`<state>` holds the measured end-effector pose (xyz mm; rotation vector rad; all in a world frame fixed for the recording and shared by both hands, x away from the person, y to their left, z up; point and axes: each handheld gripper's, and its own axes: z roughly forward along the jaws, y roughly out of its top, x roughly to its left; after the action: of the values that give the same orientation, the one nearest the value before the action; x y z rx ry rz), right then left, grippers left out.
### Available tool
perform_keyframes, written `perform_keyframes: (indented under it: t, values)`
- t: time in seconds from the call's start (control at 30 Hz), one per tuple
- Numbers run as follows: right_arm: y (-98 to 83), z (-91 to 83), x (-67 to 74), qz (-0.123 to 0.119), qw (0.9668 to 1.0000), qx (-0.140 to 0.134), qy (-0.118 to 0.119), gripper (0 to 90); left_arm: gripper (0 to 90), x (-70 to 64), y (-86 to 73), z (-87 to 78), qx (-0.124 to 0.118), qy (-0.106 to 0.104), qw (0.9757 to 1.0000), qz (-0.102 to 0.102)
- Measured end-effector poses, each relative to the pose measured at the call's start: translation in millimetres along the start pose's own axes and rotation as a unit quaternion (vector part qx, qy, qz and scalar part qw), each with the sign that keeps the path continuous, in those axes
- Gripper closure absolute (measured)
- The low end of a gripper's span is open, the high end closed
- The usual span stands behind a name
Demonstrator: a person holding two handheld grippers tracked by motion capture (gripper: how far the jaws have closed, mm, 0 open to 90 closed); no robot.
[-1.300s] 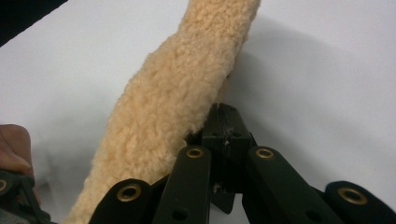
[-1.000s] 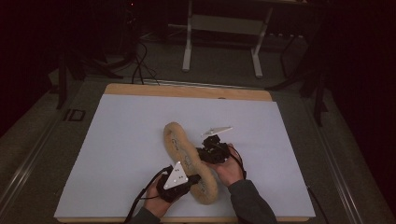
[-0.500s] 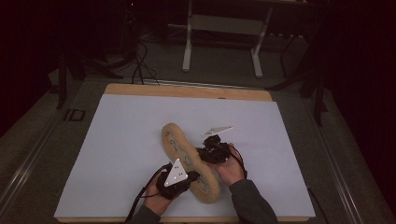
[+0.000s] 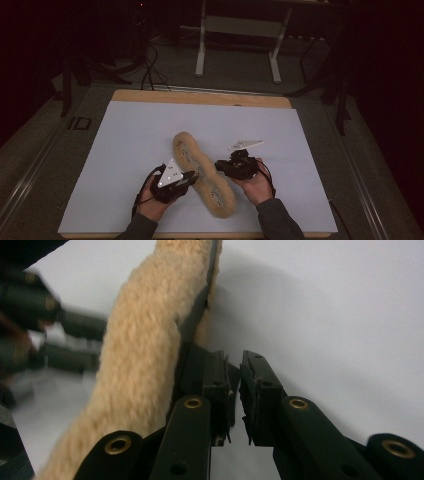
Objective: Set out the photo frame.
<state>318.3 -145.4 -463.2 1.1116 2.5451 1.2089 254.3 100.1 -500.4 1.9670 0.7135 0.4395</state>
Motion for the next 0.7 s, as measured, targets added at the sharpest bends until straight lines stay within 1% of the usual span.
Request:
perform_keyframes:
  t: [0.03, 0.07, 0.1, 0.13, 0.17, 0.2, 0.23, 0.27, 0.3, 0.33, 0.37, 0.4, 0.43, 0.53, 0.57, 0.63, 0.67, 0.7]
  values:
    - [-2.2, -1.9, -0.7, 0.001, 1.0, -0.002, -0.001, 81.4, 76.2, 8.5, 0.0, -3.5, 0.0, 0.011, 0.9999, -0.005]
    - [-4.4, -3.7, -1.6, 0.001, 1.0, -0.004, -0.001, 81.4, 76.2, 8.5, 0.0, -3.5, 0.0, 0.011, 0.9999, -0.005]
    - [-6.5, -5.2, -2.4, 0.002, 1.0, -0.006, 0.0, 81.4, 76.1, 16.5, 0.2, -6.5, 0.0, 0.021, 0.9997, -0.009]
    - [-6.5, -5.2, -2.4, 0.002, 1.0, -0.006, 0.0, 81.4, 76.1, 16.5, 0.2, -6.5, 0.0, 0.021, 0.9997, -0.009]
    - [-10.2, -7.9, -3.7, 0.004, 1.0, -0.007, -0.002, 81.3, 75.8, 24.0, 0.4, -8.5, 0.002, 0.031, 0.9994, -0.012]
    - [-10.2, -7.9, -3.7, 0.004, 1.0, -0.007, -0.002, 81.3, 75.4, 24.0, 0.4, -8.5, 0.002, 0.031, 0.9994, -0.012]
    - [-13.4, -10.2, -4.8, 0.005, 1.0, -0.008, -0.001, 81.1, 75.1, 31.0, 0.4, -9.9, 0.003, 0.039, 0.9991, -0.016]
    - [-13.4, -10.2, -4.8, 0.005, 1.0, -0.008, -0.001, 81.1, 74.8, 31.0, 0.4, -9.9, 0.003, 0.039, 0.9991, -0.016]
    - [-15.7, -11.8, -5.1, 0.005, 0.9999, -0.009, 0.0, 80.8, 74.3, 37.4, -0.8, -9.8, 0.007, 0.044, 0.9987, -0.024]
    - [-15.7, -11.8, -5.1, 0.005, 0.9999, -0.009, 0.0, 80.8, 73.6, 37.4, -0.8, -9.8, 0.007, 0.044, 0.9987, -0.024]
    - [-18.4, -13.1, -5.3, 0.004, 1.0, -0.008, 0.0, 80.3, 73.2, 41.8, -1.9, -7.7, 0.016, 0.052, 0.9982, -0.025]
    - [-18.4, -13.1, -5.3, 0.004, 1.0, -0.008, 0.0, 80.3, 72.9, 41.8, -1.9, -7.7, 0.016, 0.052, 0.9982, -0.025]
    - [-21.3, -14.3, -5.5, 0.004, 1.0, -0.008, 0.001, 79.9, 72.5, 45.7, -2.2, -5.6, 0.022, 0.059, 0.9977, -0.025]
    - [-26.1, -16.5, -5.8, 0.006, 0.9999, -0.009, 0.002, 79.4, 71.5, 49.2, -1.2, -3.8, 0.027, 0.064, 0.9973, -0.026]
    - [-27.7, -17.2, -6.0, 0.005, 0.9999, -0.009, 0.003, 79.2, 71.1, 52.3, 0.4, -2.4, 0.032, 0.07, 0.9967, -0.026]
    - [-31.0, -19.0, -5.7, 0.004, 0.9999, -0.011, 0.004, 78.8, 70.0, 54.1, 1.2, -1.7, 0.033, 0.072, 0.9965, -0.026]
    - [-32.7, -20.2, -5.6, 0.004, 0.9999, -0.012, 0.005, 78.7, 69.3, 57.3, 2.4, -0.1, 0.035, 0.084, 0.9954, -0.028]
    - [-34.4, -21.0, -5.4, 0.004, 0.9999, -0.013, 0.005, 78.6, 68.8, 59.6, 2.6, 0.5, 0.036, 0.088, 0.995, -0.031]
